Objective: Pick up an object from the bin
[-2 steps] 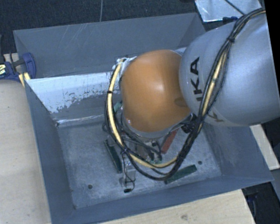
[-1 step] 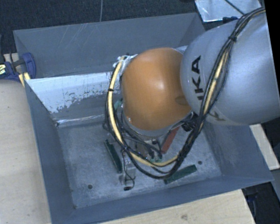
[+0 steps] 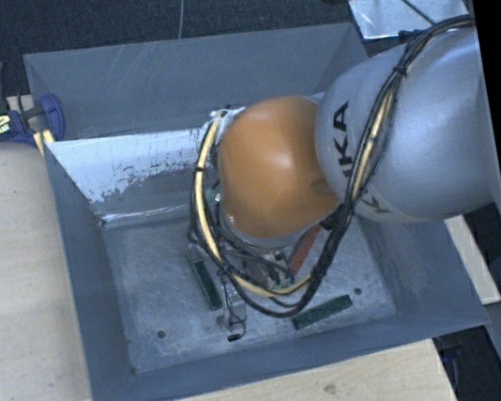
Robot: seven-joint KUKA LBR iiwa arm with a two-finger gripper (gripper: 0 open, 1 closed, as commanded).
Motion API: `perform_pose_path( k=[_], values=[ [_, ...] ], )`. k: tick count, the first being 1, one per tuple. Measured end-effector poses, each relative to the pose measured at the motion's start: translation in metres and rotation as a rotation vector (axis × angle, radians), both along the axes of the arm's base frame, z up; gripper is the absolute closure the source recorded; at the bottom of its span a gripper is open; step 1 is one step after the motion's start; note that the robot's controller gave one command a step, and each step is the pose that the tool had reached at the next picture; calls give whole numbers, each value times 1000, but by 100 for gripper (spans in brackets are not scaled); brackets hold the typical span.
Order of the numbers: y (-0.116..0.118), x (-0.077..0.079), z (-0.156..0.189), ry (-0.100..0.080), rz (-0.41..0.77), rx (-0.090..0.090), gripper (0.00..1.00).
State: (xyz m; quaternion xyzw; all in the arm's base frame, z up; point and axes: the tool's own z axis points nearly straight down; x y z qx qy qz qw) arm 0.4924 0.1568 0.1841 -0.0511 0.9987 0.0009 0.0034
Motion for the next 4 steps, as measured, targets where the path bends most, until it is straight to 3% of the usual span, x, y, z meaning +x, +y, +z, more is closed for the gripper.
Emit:
perform_pose_path(
  k=[1,2,3,4],
  values=[
    [-25,6,-65,-1,131,-2,0],
    [-50,20,-101,7,91,-2,0],
    [-28,62,-98,6,-4,-3,0],
    [-29,66,-94,3,-51,2,0]
  ],
)
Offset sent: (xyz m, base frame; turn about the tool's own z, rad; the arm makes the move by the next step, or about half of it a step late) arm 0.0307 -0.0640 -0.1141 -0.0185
